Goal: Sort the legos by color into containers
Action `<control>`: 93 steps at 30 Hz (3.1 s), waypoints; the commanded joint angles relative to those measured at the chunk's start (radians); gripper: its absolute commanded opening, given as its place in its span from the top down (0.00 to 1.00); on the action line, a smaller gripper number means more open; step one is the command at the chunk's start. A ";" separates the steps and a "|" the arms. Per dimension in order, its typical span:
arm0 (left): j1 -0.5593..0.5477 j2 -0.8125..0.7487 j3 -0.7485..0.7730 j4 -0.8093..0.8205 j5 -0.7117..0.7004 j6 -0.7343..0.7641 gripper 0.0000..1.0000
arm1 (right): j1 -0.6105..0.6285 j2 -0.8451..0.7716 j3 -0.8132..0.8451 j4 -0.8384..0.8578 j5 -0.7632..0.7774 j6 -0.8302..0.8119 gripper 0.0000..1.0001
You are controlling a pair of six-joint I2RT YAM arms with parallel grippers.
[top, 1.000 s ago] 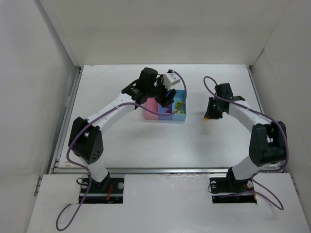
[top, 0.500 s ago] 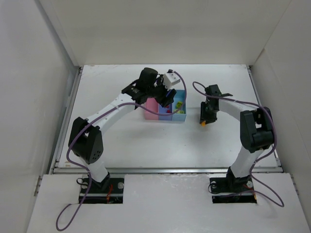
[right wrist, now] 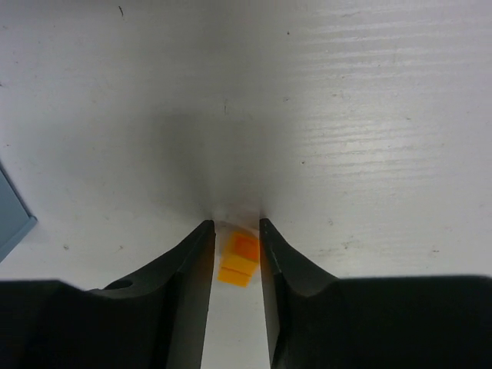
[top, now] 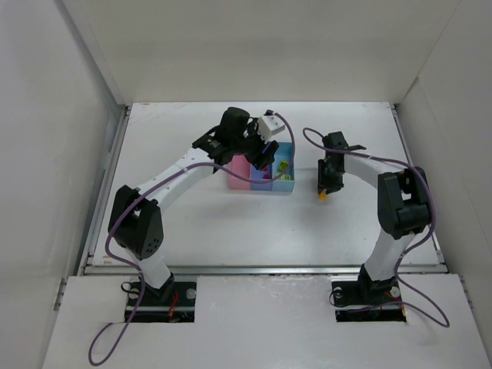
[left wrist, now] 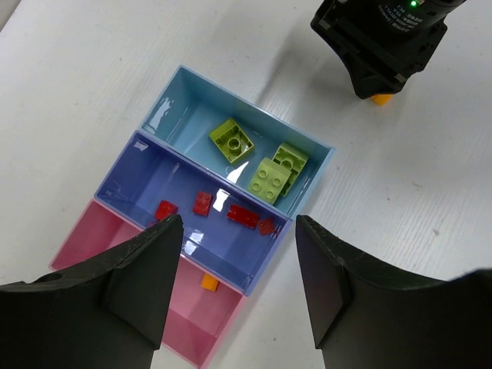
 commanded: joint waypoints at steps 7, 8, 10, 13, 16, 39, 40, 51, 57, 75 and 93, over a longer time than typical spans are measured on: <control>-0.002 -0.046 -0.010 0.026 -0.002 0.002 0.42 | 0.001 0.011 0.046 -0.010 -0.005 -0.019 0.65; -0.002 -0.046 -0.010 0.026 -0.011 0.002 0.42 | 0.001 -0.004 0.046 -0.019 -0.005 -0.019 0.61; -0.002 -0.046 -0.010 0.026 -0.011 0.002 0.42 | 0.001 -0.021 0.024 -0.019 0.014 -0.019 0.58; -0.002 -0.046 -0.010 0.026 -0.011 0.002 0.42 | 0.001 -0.045 0.013 -0.019 0.060 -0.019 0.54; -0.002 -0.046 -0.010 0.026 -0.011 0.002 0.42 | 0.001 -0.055 0.003 -0.019 0.061 -0.032 0.52; -0.002 -0.046 -0.029 0.026 -0.011 0.002 0.42 | -0.045 -0.062 -0.026 0.018 -0.093 -0.049 0.60; -0.002 -0.046 -0.029 0.026 -0.011 0.002 0.42 | -0.045 -0.062 -0.039 0.031 -0.106 -0.049 0.59; -0.002 -0.046 -0.029 0.026 -0.011 0.002 0.42 | -0.045 -0.085 -0.073 0.073 -0.179 -0.006 0.64; -0.002 -0.046 -0.029 0.026 -0.011 0.002 0.42 | -0.045 -0.134 -0.158 0.097 -0.263 0.028 0.64; -0.002 -0.046 -0.029 0.026 -0.011 0.012 0.42 | -0.025 -0.210 -0.186 0.027 -0.210 0.004 0.55; -0.002 -0.046 -0.029 0.006 -0.029 0.042 0.42 | 0.073 -0.226 0.038 -0.252 0.119 -0.398 0.51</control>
